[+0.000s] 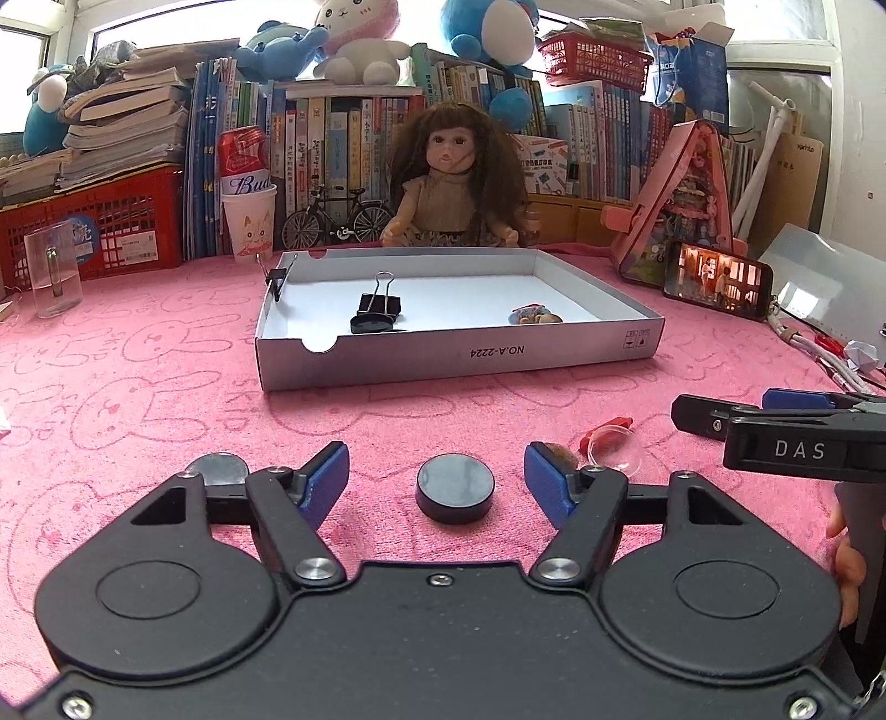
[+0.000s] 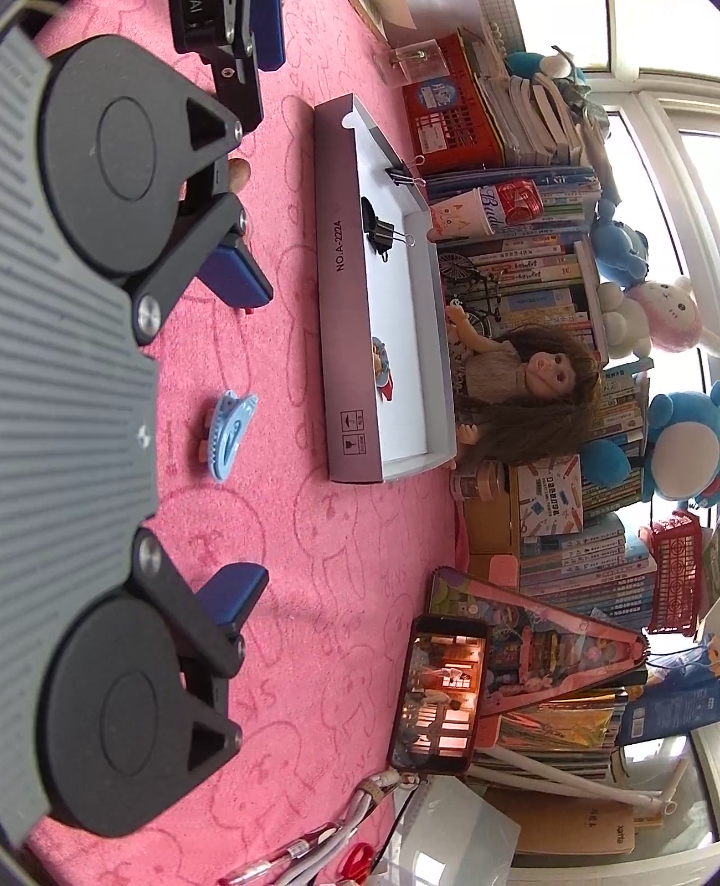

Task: Organize rigid objects
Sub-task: 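Move the left tool to another black disc while the right tool reaches the blue hair clip, then grasp the black disc with the left tool while the right tool grasps the blue hair clip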

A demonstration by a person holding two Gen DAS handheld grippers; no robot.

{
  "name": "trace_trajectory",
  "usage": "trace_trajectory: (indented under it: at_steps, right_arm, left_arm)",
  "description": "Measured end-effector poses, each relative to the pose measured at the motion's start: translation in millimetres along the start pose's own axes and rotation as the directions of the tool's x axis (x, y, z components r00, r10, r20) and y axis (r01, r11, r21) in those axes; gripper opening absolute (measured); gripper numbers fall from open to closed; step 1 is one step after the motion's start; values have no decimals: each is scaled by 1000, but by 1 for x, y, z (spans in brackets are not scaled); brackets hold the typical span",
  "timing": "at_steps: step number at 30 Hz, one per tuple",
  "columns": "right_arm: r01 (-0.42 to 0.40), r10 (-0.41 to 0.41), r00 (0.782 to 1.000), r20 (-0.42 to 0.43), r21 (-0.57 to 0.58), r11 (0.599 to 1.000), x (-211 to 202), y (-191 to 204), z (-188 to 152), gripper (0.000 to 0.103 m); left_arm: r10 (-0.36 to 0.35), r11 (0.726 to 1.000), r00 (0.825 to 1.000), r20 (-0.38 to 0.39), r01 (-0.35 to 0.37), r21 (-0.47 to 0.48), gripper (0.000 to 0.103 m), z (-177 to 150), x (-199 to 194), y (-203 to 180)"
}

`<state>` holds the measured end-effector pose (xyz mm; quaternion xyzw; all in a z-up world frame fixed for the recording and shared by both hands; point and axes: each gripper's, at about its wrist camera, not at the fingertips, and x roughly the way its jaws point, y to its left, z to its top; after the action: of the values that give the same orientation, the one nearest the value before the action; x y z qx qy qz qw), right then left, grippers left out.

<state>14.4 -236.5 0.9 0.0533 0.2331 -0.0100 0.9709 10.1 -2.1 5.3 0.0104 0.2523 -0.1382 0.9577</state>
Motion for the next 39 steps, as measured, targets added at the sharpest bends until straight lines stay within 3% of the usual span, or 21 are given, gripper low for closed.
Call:
trace_trajectory:
  at_steps: [11, 18, 26, 28, 38, 39]
  right_arm:
    - [84, -84, 996, -13, -21, 996, 3, 9, -3, 103]
    - [100, -100, 994, -49, 7, 995, 7, 6, -2, 103]
    - [103, -102, 993, -59, 9, 995, 8, 5, -1, 103]
    - [102, -101, 993, -59, 10, 995, 8, 5, -1, 103]
    - [90, -88, 996, -26, 65, 994, 4, 2, -1, 102]
    - [91, -90, 996, -18, 69, 993, 3, 2, -1, 102]
  left_arm:
    - [18, 1000, 1000, -13, -18, -2, 64, -4, 3, -2]
    - [32, 999, 999, -13, -32, -5, 71, -4, 5, -1]
    - [40, 999, 999, -26, -40, -3, 71, -4, 7, -2]
    - [32, 999, 999, -22, -32, -8, 69, -4, 7, -2]
    - [29, 998, 999, -26, -30, -55, 30, -1, 5, 3]
    - [30, 998, 999, -29, -32, -58, 30, -1, 6, 3]
